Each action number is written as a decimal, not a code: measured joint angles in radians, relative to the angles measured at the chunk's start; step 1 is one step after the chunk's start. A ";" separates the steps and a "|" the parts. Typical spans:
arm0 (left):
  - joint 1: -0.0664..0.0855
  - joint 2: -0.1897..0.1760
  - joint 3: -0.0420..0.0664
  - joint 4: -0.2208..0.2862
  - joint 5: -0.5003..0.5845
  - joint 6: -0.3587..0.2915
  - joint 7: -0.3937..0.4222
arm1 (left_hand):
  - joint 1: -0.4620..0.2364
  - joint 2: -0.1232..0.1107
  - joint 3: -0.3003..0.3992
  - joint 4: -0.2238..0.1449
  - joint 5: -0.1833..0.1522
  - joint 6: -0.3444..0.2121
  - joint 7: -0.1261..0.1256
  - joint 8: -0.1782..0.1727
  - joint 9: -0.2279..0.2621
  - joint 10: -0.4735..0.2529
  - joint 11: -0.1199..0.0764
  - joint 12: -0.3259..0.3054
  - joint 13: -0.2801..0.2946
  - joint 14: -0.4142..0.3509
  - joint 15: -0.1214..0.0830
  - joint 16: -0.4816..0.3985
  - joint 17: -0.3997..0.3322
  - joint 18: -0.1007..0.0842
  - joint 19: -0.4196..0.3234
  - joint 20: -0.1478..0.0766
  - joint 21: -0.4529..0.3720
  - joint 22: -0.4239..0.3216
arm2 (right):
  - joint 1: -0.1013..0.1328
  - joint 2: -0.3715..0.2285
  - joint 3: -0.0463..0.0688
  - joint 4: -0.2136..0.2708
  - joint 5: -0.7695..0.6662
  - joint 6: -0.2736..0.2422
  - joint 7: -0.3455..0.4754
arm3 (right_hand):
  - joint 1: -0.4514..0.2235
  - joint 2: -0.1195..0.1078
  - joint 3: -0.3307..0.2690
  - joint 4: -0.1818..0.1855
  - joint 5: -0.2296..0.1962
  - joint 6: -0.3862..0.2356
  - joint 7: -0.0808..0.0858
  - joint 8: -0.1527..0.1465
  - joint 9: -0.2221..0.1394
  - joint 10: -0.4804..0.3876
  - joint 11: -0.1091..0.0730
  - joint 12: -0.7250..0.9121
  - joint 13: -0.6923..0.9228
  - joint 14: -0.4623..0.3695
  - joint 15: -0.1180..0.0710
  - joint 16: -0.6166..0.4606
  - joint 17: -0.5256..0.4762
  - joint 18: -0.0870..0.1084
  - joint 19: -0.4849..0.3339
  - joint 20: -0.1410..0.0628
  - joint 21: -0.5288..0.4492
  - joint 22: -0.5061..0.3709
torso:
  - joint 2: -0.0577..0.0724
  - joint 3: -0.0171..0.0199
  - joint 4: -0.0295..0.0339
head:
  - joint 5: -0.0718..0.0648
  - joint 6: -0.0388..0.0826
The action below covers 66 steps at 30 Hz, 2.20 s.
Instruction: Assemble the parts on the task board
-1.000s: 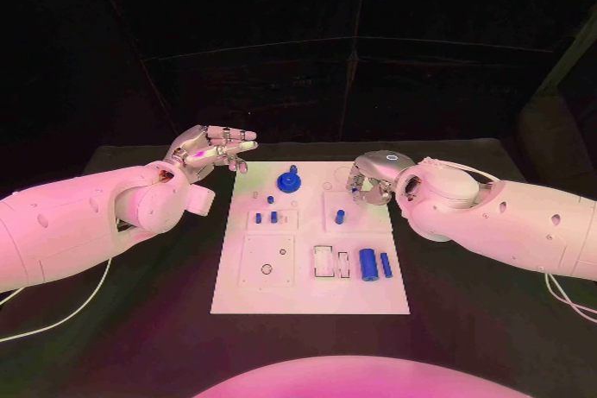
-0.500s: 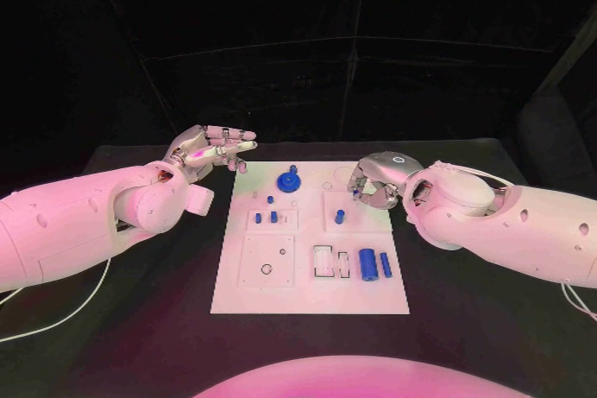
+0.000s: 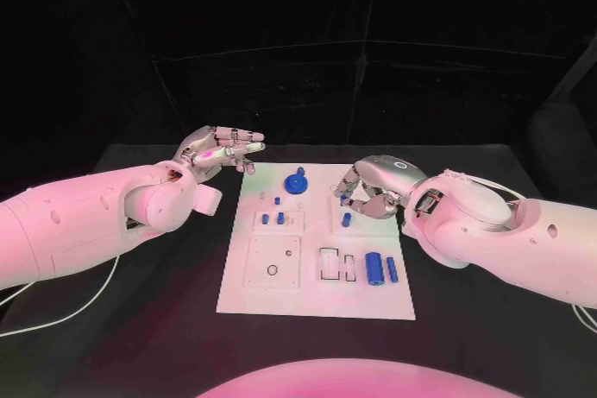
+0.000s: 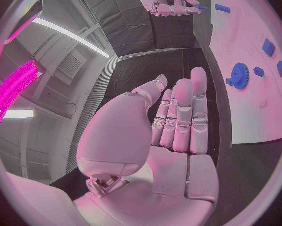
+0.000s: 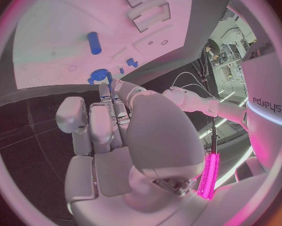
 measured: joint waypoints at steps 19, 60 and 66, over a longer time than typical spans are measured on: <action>0.000 0.010 0.000 0.004 0.000 -0.001 0.001 | 0.004 0.004 0.000 0.000 0.000 0.000 0.000 0.000 0.000 0.000 0.000 0.000 0.000 0.000 0.000 0.000 -0.001 0.000 0.000 0.000 0.000 0.000 | -0.089 0.152 0.001 -0.066 0.083 -0.059 0.106 | 0.000 0.000 0.008 -0.009 0.013 0.000 0.000 -0.004 -0.002 0.000 0.000 -0.004 -0.001 0.000 0.000 0.004 0.000 0.000 0.001 0.002 0.008 0.008 | 0.002 0.0001 -0.0017 | 0.114 -0.023; 0.001 0.032 0.000 0.000 0.000 -0.001 0.001 | 0.004 0.004 0.000 0.000 0.000 0.000 0.000 0.000 0.000 0.000 0.000 0.005 0.000 0.000 0.000 0.000 -0.002 0.000 0.000 0.000 0.000 0.000 | -0.176 0.263 0.001 -0.189 0.053 -0.019 0.133 | 0.000 0.000 0.011 -0.011 0.017 0.000 0.000 -0.004 -0.002 0.000 0.000 -0.009 -0.001 0.000 0.000 0.003 -0.005 0.000 0.001 0.002 0.008 0.009 | 0.001 -0.0001 -0.0028 | 0.153 -0.049; 0.001 0.032 0.000 -0.001 0.000 0.000 0.001 | 0.004 0.004 0.000 0.000 0.000 0.000 0.000 0.000 0.000 0.000 0.000 0.005 0.000 0.000 0.000 0.000 -0.002 0.000 0.000 0.000 0.000 0.000 | -0.176 0.262 0.001 -0.187 0.056 -0.012 0.134 | 0.000 0.000 0.011 -0.011 0.017 0.000 0.000 -0.004 -0.002 0.000 0.000 -0.009 -0.001 0.000 0.000 0.003 -0.005 0.000 0.001 0.002 0.008 0.009 | 0.001 -0.0003 -0.0025 | 0.153 -0.049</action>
